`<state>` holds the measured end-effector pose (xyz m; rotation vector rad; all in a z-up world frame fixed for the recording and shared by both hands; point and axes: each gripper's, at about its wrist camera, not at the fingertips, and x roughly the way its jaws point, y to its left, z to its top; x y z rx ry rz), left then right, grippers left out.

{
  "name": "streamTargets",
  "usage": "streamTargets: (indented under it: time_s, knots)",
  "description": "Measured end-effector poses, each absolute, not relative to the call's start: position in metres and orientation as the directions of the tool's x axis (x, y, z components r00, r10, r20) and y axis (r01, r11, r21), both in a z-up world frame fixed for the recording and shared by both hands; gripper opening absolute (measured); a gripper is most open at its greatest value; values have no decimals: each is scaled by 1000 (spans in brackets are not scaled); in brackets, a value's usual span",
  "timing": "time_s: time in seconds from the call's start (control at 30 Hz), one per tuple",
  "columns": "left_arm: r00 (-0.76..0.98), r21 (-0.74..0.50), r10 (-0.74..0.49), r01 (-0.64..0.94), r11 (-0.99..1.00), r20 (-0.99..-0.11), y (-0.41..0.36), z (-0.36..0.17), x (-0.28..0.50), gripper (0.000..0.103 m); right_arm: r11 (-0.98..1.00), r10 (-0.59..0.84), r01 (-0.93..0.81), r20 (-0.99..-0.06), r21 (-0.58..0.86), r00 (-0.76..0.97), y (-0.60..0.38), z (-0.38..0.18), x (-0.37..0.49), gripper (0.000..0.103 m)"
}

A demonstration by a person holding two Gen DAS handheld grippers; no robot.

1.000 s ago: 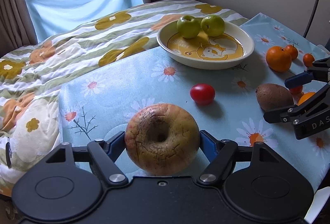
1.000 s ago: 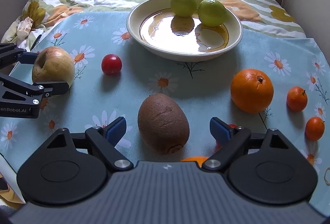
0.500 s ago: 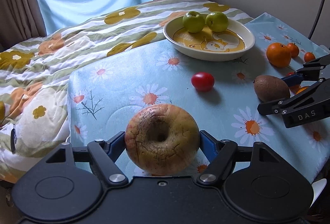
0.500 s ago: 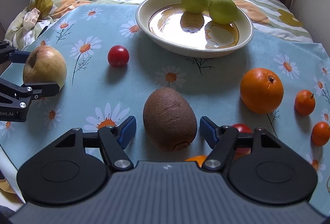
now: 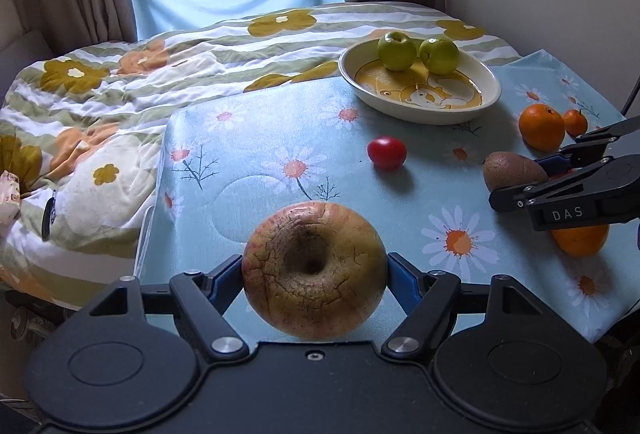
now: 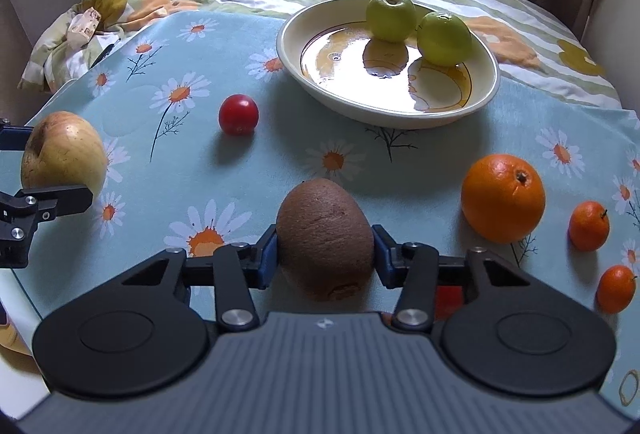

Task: Organize fruits
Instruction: 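Carry the brownish apple and kiwi to the white bowl and lower them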

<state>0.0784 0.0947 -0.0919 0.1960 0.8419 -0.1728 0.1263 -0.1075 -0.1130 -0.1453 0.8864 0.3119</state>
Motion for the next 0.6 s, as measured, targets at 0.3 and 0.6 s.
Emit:
streamTargets:
  time_s: [0.3, 0.6]
  knots:
    - [695, 91, -36, 145, 985, -718, 75, -55, 52, 79, 928, 263, -373, -759, 30, 596, -130, -72, 111, 62]
    - [752, 78, 5, 61, 995, -659, 52, -13, 46, 79, 935, 278, -350, -741, 62, 612, -162, -24, 107, 62]
